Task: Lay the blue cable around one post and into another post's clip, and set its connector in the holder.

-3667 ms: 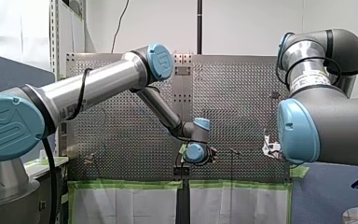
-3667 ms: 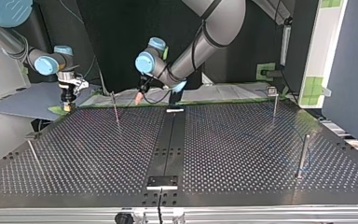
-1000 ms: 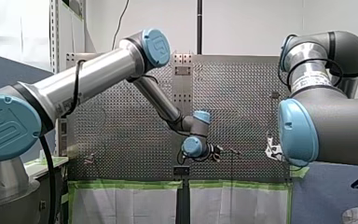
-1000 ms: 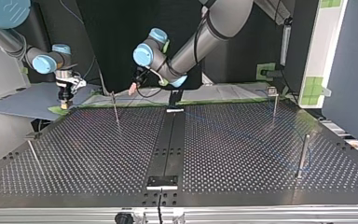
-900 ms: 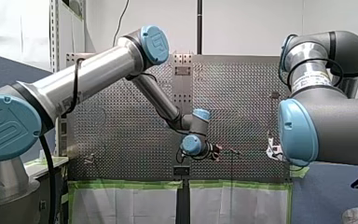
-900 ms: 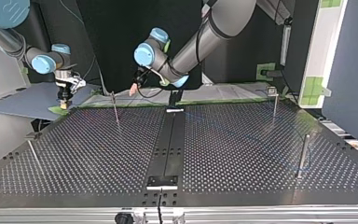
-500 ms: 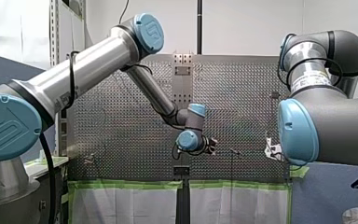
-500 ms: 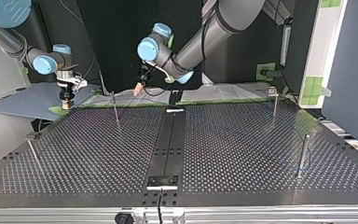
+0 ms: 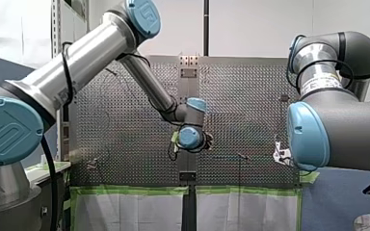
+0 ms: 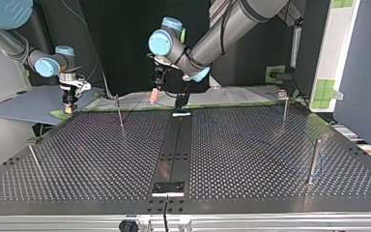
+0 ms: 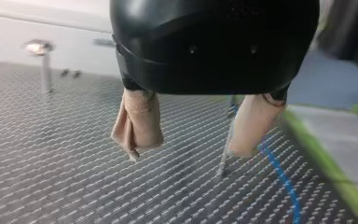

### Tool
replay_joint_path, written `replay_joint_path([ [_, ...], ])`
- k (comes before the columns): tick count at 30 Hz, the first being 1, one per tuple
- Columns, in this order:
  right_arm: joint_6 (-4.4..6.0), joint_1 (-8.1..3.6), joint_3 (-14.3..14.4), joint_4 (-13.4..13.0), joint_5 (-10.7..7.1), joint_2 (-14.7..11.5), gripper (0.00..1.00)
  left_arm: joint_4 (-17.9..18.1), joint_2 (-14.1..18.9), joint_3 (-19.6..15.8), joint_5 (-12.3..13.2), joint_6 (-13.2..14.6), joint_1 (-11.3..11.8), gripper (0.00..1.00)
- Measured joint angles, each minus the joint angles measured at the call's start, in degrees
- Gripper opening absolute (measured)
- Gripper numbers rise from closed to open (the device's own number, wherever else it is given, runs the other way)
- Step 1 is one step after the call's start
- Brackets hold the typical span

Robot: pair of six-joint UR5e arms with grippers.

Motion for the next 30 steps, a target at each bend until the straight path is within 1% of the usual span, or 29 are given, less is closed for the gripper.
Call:
replay_joint_path([
  [3,0.19,0.11,-0.01,0.01,-0.03,0.04,0.00,1.76,1.76,-1.77,-1.76,-1.55,0.10,1.00],
  [7,0.43,0.23,-0.01,-0.03,-0.09,0.05,0.00,3.82,3.81,-3.82,-3.81,-2.44,0.07,1.00],
  [12,1.03,0.39,0.00,-0.17,-0.13,0.11,0.00,5.07,6.66,-6.65,-6.18,-4.25,-0.22,1.00],
  [18,1.34,0.42,0.01,-0.29,-0.16,0.19,0.00,4.91,10.30,-10.28,-7.81,-7.20,-0.36,1.00],
  [27,1.44,0.42,0.00,-0.41,-0.21,0.29,0.00,3.66,15.82,-15.81,-12.62,-9.47,0.51,1.00],
  [30,1.62,0.42,0.00,-0.54,-0.26,0.31,0.00,3.16,17.77,-17.78,-13.23,-9.86,1.04,1.00],
])
